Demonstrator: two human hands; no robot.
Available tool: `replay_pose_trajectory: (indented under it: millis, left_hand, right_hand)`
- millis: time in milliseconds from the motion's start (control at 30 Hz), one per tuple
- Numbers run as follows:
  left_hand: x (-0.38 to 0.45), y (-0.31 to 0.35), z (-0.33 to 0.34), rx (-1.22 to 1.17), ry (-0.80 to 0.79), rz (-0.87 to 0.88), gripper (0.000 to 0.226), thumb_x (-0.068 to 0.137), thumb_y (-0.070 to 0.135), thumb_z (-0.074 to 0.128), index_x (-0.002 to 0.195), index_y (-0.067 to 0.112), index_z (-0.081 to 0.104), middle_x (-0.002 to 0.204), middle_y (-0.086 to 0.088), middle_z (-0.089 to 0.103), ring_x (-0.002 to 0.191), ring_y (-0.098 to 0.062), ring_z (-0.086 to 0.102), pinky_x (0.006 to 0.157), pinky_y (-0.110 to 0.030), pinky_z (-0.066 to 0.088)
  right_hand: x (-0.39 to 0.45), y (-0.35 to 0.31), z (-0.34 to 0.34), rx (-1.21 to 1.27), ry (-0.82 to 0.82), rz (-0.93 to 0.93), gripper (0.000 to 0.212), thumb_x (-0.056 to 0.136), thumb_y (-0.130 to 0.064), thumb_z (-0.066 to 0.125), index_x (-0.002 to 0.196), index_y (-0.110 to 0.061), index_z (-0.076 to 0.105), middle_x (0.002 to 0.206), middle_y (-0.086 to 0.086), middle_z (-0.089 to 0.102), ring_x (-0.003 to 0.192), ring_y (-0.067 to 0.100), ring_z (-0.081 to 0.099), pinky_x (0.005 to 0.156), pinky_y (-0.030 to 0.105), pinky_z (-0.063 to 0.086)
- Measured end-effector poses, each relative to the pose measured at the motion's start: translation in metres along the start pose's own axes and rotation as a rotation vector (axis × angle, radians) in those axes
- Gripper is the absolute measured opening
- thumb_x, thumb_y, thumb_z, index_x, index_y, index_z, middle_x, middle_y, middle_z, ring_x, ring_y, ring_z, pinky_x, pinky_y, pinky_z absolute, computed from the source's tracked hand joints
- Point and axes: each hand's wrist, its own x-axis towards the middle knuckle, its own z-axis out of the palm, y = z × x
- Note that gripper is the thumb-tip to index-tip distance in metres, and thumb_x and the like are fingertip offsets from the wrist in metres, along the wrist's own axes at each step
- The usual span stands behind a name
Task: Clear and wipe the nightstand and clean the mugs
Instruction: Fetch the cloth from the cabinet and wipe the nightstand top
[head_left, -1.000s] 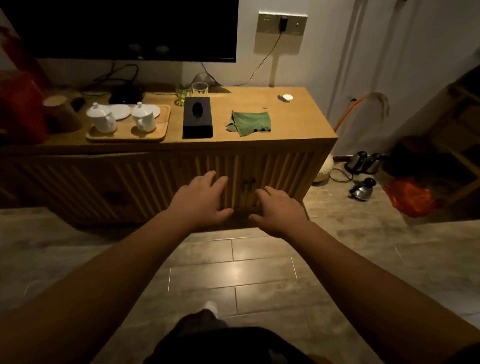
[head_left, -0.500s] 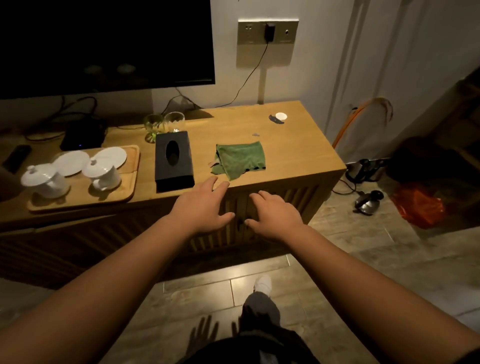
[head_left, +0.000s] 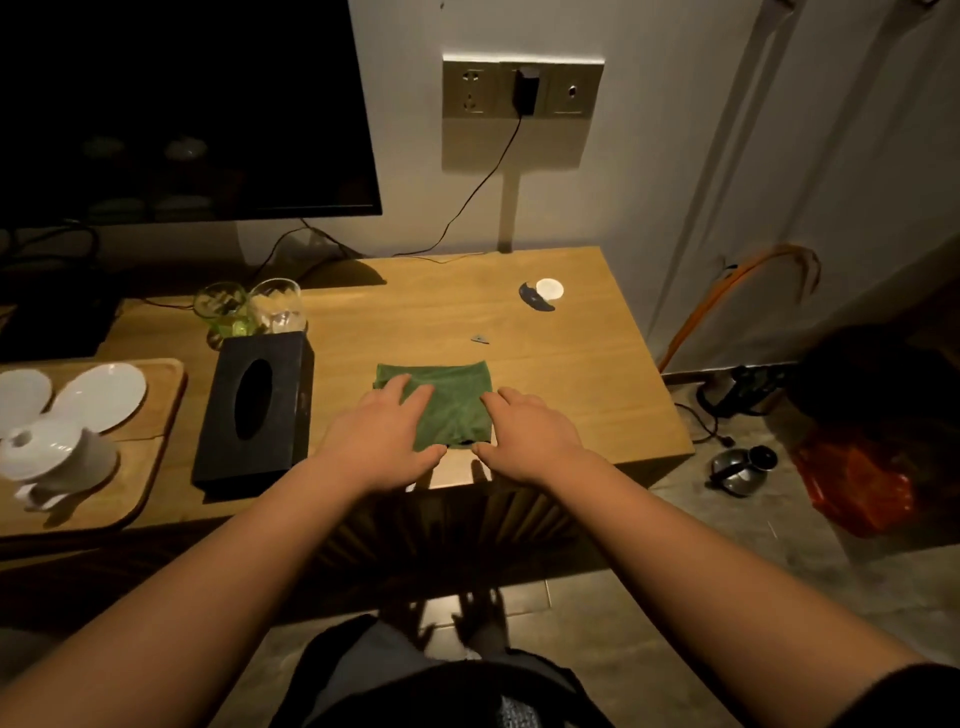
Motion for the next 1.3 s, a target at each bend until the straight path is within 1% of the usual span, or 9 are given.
replay_pose_trajectory:
  millis: [167,400,500,600,733,867,1000,1133,1300]
  left_hand:
    - [0.047,-0.012,0.006,-0.019,-0.038,0.006,0.082,0.084,0.067,0.045,0.15,0.029,0.015,0.158,-0.006,0.018,0.14,-0.03,0.03,0.102,-0.048,0.044]
    - [0.116,-0.05,0.041,-0.027,-0.171,0.02,0.077,0.086,0.06,0.048,0.149,0.025,0.02,0.155,-0.004,0.028,0.135,-0.031,0.035,0.098,-0.047,0.045]
    - [0.144,-0.062,0.057,-0.017,-0.224,0.026,0.075,0.087,0.055,0.05,0.148,0.023,0.023,0.156,-0.005,0.027,0.137,-0.031,0.033,0.103,-0.047,0.041]
    - [0.168,-0.072,0.069,-0.008,-0.234,0.047,0.074,0.086,0.053,0.052,0.147,0.02,0.024,0.158,-0.007,0.021,0.141,-0.033,0.024,0.11,-0.049,0.034]
    - [0.191,-0.084,0.082,-0.006,-0.281,0.077,0.074,0.085,0.05,0.054,0.147,0.021,0.024,0.158,-0.009,0.018,0.144,-0.032,0.02,0.112,-0.049,0.031]
    - [0.197,-0.093,0.092,0.014,-0.301,0.093,0.071,0.083,0.045,0.058,0.143,0.022,0.027,0.153,-0.008,0.027,0.137,-0.03,0.031,0.104,-0.047,0.038]
    - [0.201,-0.099,0.099,0.061,-0.243,0.122,0.067,0.083,0.043,0.062,0.138,0.022,0.03,0.133,-0.006,0.045,0.119,-0.028,0.045,0.087,-0.041,0.043]
    - [0.202,-0.101,0.102,0.019,-0.277,0.137,0.049,0.087,0.041,0.059,0.128,0.023,0.039,0.119,-0.006,0.053,0.11,-0.026,0.05,0.081,-0.039,0.04]
    - [0.199,-0.103,0.101,-0.049,-0.322,0.163,0.033,0.092,0.044,0.05,0.118,0.024,0.047,0.112,-0.005,0.054,0.106,-0.026,0.053,0.075,-0.036,0.041]
  right_hand:
    - [0.047,0.019,-0.002,0.015,-0.035,0.016,0.063,0.086,-0.051,0.055,0.137,-0.019,0.037,0.139,0.005,0.043,0.123,0.03,0.044,0.09,0.047,0.049]
    - [0.119,0.028,0.012,0.054,-0.136,0.069,0.058,0.087,-0.045,0.056,0.135,-0.016,0.038,0.134,0.007,0.047,0.12,0.032,0.046,0.09,0.047,0.048]
    - [0.145,0.03,0.023,0.063,-0.186,0.095,0.055,0.087,-0.042,0.057,0.132,-0.016,0.04,0.134,0.007,0.047,0.12,0.032,0.046,0.089,0.046,0.049]
    - [0.168,0.03,0.035,0.031,-0.216,0.07,0.054,0.087,-0.038,0.058,0.133,-0.017,0.039,0.139,0.007,0.043,0.124,0.031,0.044,0.092,0.046,0.048]
    - [0.194,0.027,0.053,0.001,-0.247,0.057,0.058,0.088,-0.036,0.059,0.136,-0.017,0.033,0.145,0.008,0.035,0.13,0.03,0.037,0.095,0.046,0.046]
    - [0.202,0.026,0.068,-0.028,-0.263,0.081,0.062,0.084,-0.027,0.062,0.137,-0.018,0.032,0.14,0.007,0.039,0.127,0.03,0.036,0.088,0.042,0.043]
    - [0.206,0.025,0.074,-0.061,-0.169,0.089,0.057,0.078,-0.021,0.061,0.13,-0.02,0.037,0.125,0.006,0.047,0.112,0.029,0.041,0.075,0.035,0.034]
    - [0.209,0.023,0.07,-0.094,-0.143,0.095,0.039,0.078,-0.021,0.059,0.117,-0.022,0.05,0.115,0.006,0.053,0.109,0.028,0.043,0.079,0.036,0.035]
    - [0.197,0.017,0.073,-0.06,-0.168,0.104,0.03,0.086,-0.019,0.047,0.115,-0.023,0.057,0.111,0.006,0.058,0.108,0.027,0.046,0.083,0.036,0.036]
